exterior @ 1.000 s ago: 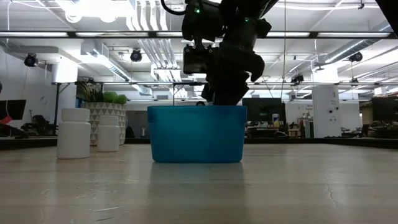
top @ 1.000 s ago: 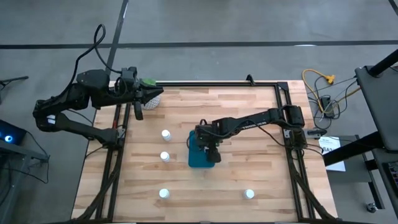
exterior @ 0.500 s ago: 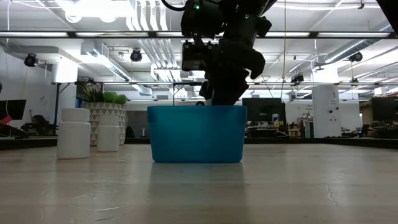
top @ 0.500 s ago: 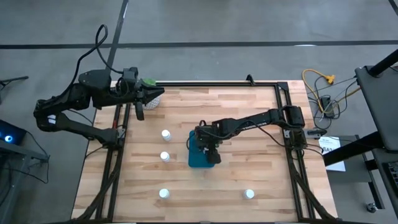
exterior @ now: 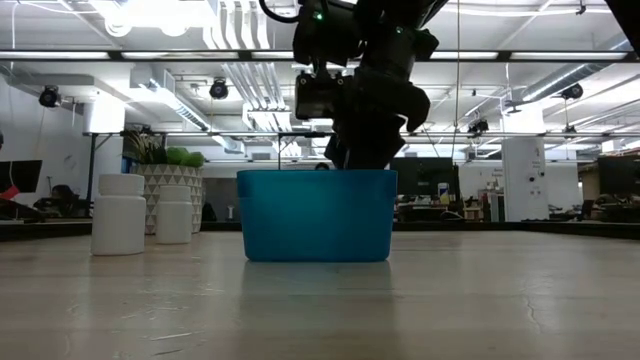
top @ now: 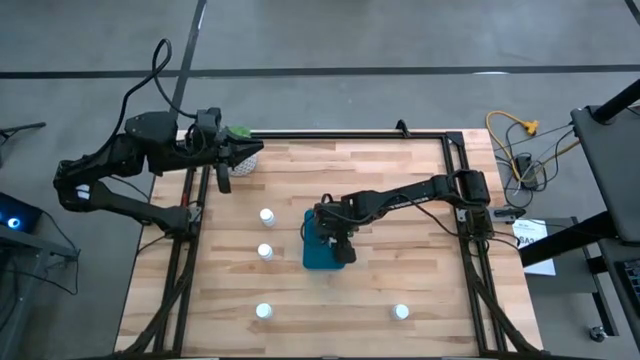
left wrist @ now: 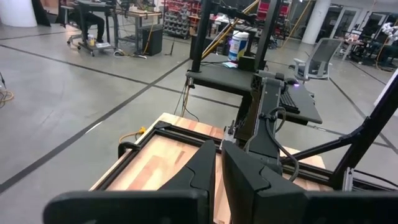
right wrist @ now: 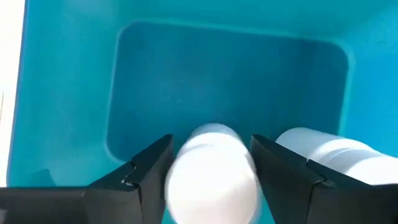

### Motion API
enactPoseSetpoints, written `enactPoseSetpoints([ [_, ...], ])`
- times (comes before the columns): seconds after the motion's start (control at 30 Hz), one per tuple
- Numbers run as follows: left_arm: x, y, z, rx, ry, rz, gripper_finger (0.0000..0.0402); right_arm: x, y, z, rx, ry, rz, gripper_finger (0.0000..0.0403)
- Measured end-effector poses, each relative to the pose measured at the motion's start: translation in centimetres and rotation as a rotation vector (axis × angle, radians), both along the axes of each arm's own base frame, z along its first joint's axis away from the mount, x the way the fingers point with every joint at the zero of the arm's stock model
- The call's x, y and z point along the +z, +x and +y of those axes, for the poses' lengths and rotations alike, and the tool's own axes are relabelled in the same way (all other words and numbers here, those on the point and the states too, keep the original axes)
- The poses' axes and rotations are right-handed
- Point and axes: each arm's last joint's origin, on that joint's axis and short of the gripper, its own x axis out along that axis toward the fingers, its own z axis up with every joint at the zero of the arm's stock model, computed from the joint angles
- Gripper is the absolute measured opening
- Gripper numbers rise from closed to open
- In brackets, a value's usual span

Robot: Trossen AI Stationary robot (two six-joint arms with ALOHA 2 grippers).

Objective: Pick and place pill bottles into a basket
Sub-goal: Put the white medicine bottle into the blue bin

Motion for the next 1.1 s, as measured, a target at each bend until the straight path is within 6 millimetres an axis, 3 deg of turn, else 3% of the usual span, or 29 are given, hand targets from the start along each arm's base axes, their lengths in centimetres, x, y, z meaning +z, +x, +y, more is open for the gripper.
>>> enactPoseSetpoints([
  [0.53,0.0,-0.1,0.0,-0.001,0.000,-0.004,0.0011,0.8,0.4,0.0,-0.012,0.012,-0.032,0.0261],
  [0.8,0.1,-0.3,0.0,-0.001,0.000,-0.009,0.0011,3.5,1.4,0.1,-0.007,0.014,-0.079,0.0265],
  [1.1,0.2,-0.6,0.0,0.000,0.000,-0.015,0.0011,7.4,1.2,0.6,0.007,0.010,-0.009,0.0250],
])
